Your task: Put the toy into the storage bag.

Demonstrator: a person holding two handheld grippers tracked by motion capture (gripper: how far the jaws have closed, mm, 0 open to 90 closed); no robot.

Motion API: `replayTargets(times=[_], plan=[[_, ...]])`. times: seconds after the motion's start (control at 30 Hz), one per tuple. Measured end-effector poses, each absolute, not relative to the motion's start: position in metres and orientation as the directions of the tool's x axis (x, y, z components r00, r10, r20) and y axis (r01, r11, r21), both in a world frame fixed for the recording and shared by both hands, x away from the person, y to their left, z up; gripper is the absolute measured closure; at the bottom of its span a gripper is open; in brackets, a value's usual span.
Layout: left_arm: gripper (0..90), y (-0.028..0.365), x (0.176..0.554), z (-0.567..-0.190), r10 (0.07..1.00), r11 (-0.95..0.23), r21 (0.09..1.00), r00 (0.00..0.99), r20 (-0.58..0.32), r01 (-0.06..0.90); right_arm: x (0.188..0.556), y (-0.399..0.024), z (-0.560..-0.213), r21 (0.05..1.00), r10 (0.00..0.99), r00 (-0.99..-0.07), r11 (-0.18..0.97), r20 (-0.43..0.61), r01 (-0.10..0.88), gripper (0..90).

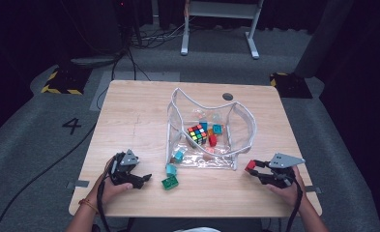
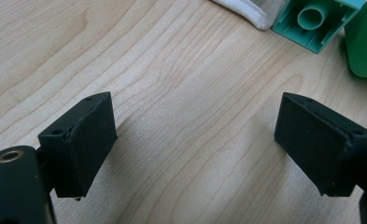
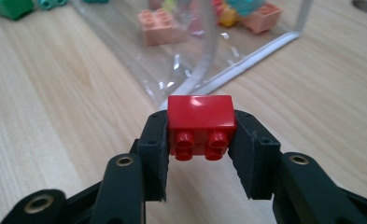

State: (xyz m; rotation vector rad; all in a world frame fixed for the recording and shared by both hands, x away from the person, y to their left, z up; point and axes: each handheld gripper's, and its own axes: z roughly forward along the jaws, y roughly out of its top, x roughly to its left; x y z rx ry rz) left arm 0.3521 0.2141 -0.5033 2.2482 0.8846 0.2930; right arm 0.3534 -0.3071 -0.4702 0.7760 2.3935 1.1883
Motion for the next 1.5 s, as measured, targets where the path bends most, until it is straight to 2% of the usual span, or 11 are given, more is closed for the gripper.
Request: replayTargets(times=[0.17,0.37,0.63,0.87,1.1,1.5], plan=[[12.9,0.214,0.352,-0.503,0.669,-0.527,0.678,0.742,-0.041,0.513,0.359,-0.32,-0.458,0.828,0.646,-0.759,0.467,-0.08,0.31,59.0],[12.9,0.214,0.352,-0.503,0.669,-0.527,0.677,0.742,-0.041,0.513,0.376,-0.333,-0.428,0.854,0.676,-0.73,0.437,-0.104,0.283,59.0],[12.8,0.214,0.352,-0.503,0.669,-0.527,0.677,0.742,-0.041,0.513,0.4,-0.334,-0.394,0.863,0.689,-0.709,0.44,-0.148,0.248,59.1],[12.8,0.214,0.352,-0.503,0.669,-0.528,0.677,0.742,-0.041,0.513,0.416,-0.337,-0.356,0.893,0.728,-0.67,0.389,-0.147,0.226,59.0],[12.7,0.214,0.352,-0.503,0.671,-0.529,0.674,0.74,-0.039,0.516,0.426,-0.329,-0.329,0.894,0.71,-0.681,0.407,-0.178,0.19,59.0],[12.7,0.214,0.352,-0.503,0.672,-0.528,0.674,0.74,-0.04,0.516,0.44,-0.304,-0.312,0.883,0.676,-0.711,0.436,-0.194,0.174,59.1]])
